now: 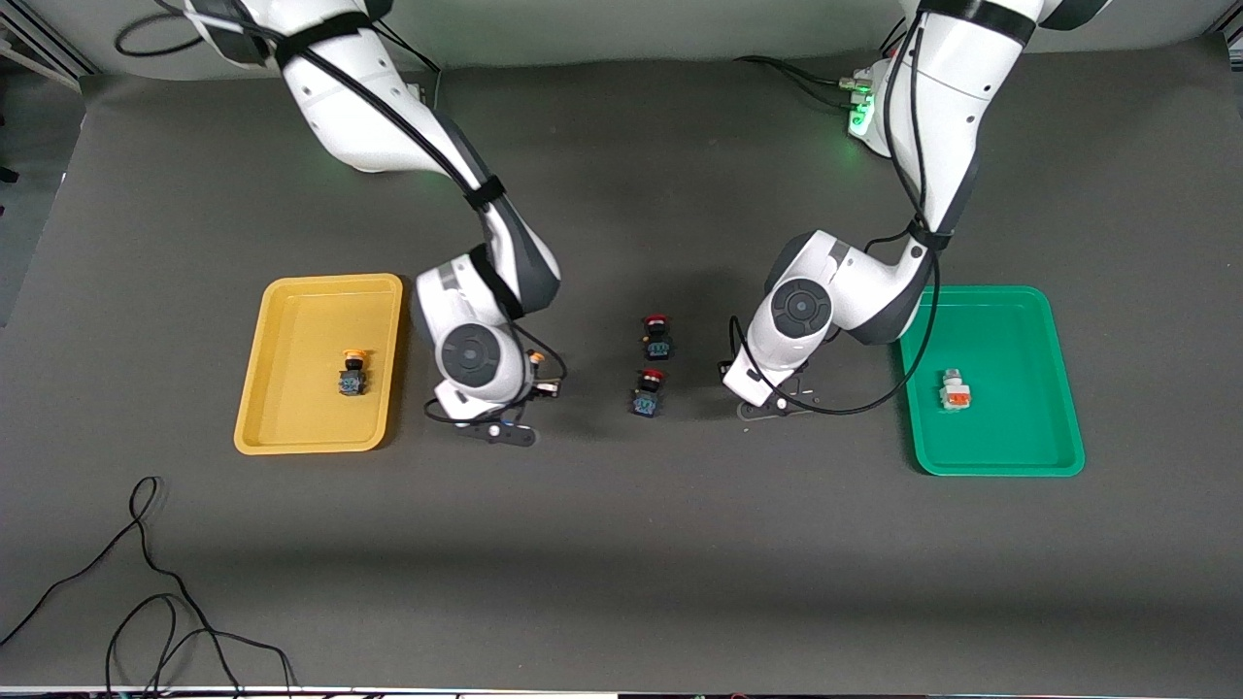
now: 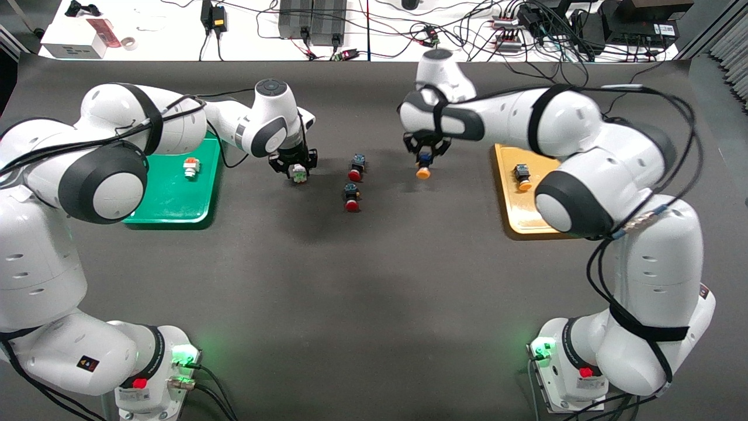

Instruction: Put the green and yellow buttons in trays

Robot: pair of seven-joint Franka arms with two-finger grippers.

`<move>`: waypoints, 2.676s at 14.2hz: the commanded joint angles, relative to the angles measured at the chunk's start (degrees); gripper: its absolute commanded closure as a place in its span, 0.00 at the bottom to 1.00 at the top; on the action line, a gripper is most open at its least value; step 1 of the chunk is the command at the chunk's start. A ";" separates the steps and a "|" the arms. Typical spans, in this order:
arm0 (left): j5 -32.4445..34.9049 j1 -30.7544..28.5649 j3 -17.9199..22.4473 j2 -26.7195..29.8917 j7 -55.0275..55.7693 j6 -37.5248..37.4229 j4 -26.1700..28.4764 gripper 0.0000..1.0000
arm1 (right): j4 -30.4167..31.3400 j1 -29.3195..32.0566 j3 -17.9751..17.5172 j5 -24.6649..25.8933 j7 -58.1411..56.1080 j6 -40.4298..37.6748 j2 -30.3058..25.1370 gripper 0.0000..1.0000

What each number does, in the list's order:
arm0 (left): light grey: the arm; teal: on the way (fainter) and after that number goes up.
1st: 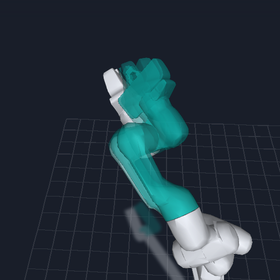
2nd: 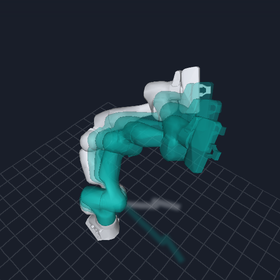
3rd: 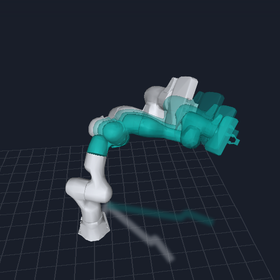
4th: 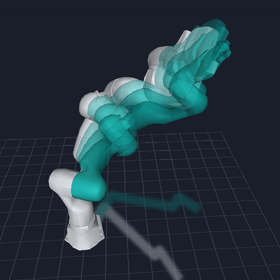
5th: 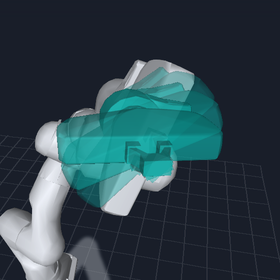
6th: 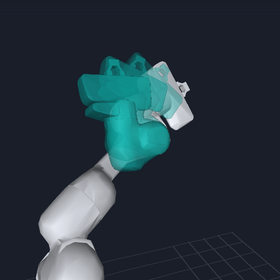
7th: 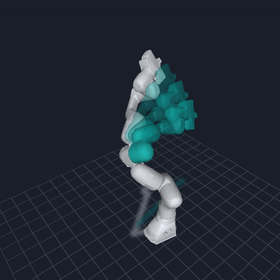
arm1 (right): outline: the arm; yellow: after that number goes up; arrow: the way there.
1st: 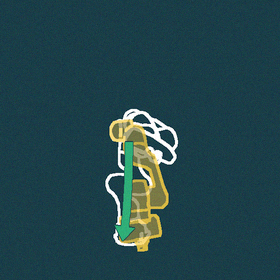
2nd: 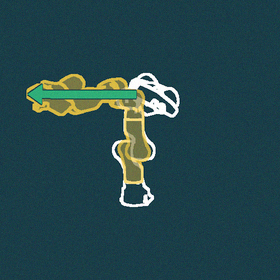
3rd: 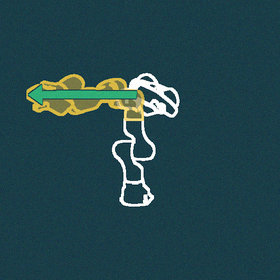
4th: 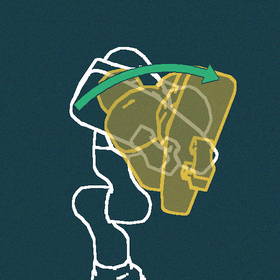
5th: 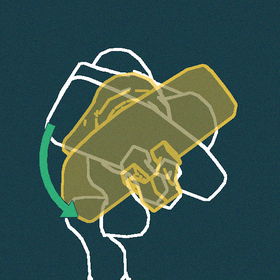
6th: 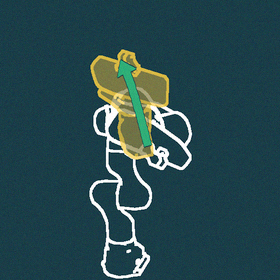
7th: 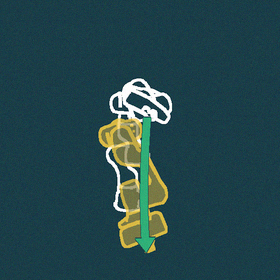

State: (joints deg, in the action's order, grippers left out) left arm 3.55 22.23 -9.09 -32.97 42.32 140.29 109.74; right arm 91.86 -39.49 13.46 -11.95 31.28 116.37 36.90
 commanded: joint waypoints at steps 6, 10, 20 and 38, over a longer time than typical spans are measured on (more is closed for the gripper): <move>0.23 -3.04 -0.05 9.22 2.33 -17.39 -6.82 0.92 | 0.95 8.02 11.92 0.69 -30.18 -21.62 -14.14 1.00; -1.08 -11.74 -0.14 14.59 -9.75 -25.83 -6.21 0.94 | 8.57 8.11 21.24 0.70 -46.71 -15.15 -14.14 1.00; -0.12 -37.68 0.30 14.87 -49.86 -16.77 2.91 0.94 | 29.94 9.60 21.44 -0.44 -54.65 20.80 -9.22 1.00; 0.16 -40.16 0.04 21.61 -54.71 -41.29 -10.50 0.00 | -9.48 9.16 22.05 2.45 -39.80 -35.22 -21.34 0.00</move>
State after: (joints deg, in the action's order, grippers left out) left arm 6.19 -18.25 -9.05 -15.06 -11.46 105.25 101.71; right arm 89.68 -30.24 35.06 -11.69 -10.42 87.21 15.45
